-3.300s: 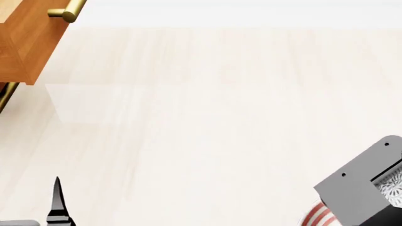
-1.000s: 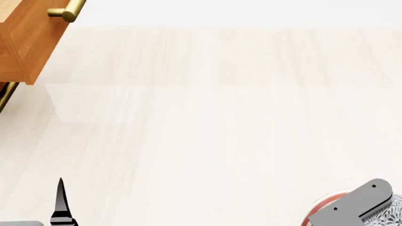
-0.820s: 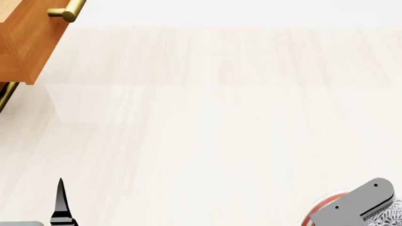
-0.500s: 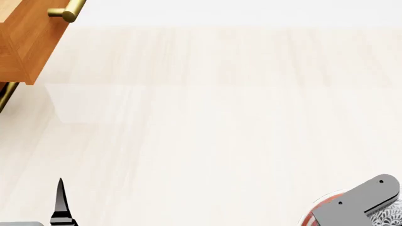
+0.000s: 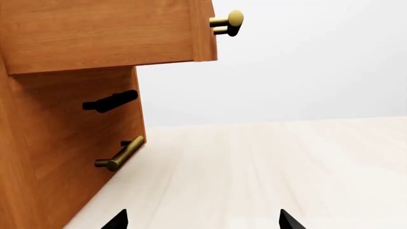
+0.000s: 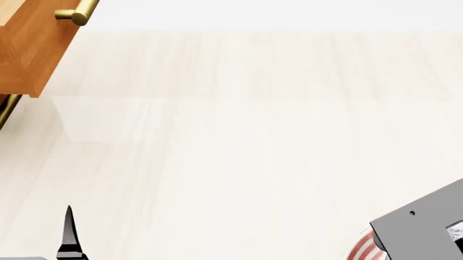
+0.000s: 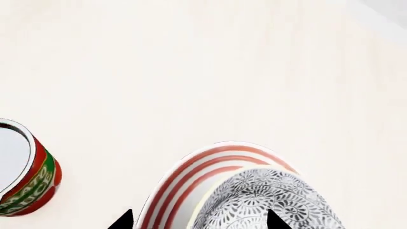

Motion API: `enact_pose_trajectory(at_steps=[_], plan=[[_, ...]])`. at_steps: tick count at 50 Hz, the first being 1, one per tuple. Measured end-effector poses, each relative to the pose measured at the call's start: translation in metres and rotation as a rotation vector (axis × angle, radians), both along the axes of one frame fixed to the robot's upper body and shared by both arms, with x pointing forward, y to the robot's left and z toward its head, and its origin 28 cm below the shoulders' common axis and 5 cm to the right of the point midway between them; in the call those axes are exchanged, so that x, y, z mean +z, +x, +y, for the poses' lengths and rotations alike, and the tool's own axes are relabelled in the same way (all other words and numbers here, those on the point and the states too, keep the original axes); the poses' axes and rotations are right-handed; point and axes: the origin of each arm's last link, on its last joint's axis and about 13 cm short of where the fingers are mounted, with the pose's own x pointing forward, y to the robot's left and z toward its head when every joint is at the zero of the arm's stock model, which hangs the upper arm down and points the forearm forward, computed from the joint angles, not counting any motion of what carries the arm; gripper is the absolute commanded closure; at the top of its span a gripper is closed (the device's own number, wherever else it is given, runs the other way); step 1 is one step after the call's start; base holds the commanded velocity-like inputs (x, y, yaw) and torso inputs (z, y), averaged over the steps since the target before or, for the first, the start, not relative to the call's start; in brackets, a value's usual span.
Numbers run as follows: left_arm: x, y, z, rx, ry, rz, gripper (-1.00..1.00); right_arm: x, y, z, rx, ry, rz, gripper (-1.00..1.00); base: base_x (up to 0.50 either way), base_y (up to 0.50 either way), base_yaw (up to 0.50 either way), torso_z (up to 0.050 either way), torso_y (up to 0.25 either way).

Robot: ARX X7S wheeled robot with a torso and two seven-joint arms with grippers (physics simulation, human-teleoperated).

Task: Put the bowl on the plate.

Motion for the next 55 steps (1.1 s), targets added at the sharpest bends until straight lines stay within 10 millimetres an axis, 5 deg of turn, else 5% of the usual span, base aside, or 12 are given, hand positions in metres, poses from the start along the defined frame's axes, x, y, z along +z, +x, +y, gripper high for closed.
enact_pose_trajectory(at_steps=[55], plan=[[0.002,-0.002,-0.001,-0.003,0.0,-0.004,-1.0,0.037,0.002,0.017,0.117,0.031,-0.5,-1.0,0.0,0.0,0.0,0.0,0.0]])
